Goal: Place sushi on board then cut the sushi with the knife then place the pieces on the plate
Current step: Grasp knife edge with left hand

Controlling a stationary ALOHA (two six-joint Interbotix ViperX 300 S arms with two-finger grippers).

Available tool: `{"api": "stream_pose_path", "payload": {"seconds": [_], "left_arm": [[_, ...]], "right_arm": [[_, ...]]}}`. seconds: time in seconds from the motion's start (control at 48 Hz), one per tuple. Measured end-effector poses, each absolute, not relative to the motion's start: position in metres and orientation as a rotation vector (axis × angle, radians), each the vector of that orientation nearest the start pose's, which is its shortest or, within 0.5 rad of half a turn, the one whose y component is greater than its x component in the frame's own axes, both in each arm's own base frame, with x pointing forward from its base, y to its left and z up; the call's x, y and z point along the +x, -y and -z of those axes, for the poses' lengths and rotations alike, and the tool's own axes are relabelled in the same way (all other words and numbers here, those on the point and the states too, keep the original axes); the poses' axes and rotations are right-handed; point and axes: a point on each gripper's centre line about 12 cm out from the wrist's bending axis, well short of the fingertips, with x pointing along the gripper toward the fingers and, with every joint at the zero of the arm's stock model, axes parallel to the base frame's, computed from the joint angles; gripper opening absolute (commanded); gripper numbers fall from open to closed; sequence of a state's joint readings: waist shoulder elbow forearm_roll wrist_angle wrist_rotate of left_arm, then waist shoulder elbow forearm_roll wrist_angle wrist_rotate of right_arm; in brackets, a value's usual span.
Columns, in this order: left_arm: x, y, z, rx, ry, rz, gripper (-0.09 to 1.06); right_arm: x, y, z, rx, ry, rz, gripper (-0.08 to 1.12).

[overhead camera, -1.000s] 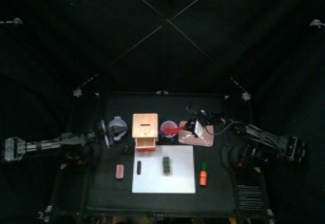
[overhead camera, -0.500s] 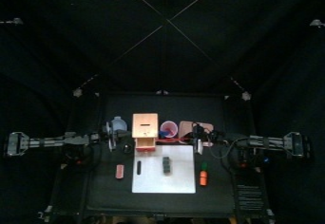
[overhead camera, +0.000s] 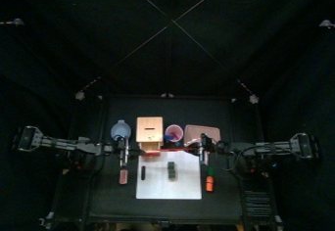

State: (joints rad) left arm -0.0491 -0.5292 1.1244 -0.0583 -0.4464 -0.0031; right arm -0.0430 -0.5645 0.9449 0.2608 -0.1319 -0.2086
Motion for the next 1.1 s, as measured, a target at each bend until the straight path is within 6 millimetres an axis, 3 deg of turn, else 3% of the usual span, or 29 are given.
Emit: {"api": "stream_pose_path", "payload": {"seconds": [0.167,0.375,0.542,0.896,1.104], "left_arm": [[0.286,0.022,-0.218,-0.088,-0.202,0.036,0.74],[0.308,0.02,-0.205,-0.096,-0.237,0.013,0.92],[0.309,0.017,-0.205,-0.119,-0.23,-0.009,0.93],[0.29,-0.002,-0.206,-0.16,-0.215,-0.087,0.92],[0.306,-0.016,-0.206,-0.054,-0.227,-0.09,0.92]], "right_arm": [[0.285,0.017,-0.269,0.05,-0.24,0.089,0.52],[0.287,0.015,-0.266,0.05,-0.251,0.082,0.52],[0.287,0.011,-0.266,0.064,-0.251,0.074,0.52],[0.288,0.007,-0.267,0.063,-0.25,0.058,0.52],[0.289,0.006,-0.269,0.063,-0.244,0.054,0.52]]}}
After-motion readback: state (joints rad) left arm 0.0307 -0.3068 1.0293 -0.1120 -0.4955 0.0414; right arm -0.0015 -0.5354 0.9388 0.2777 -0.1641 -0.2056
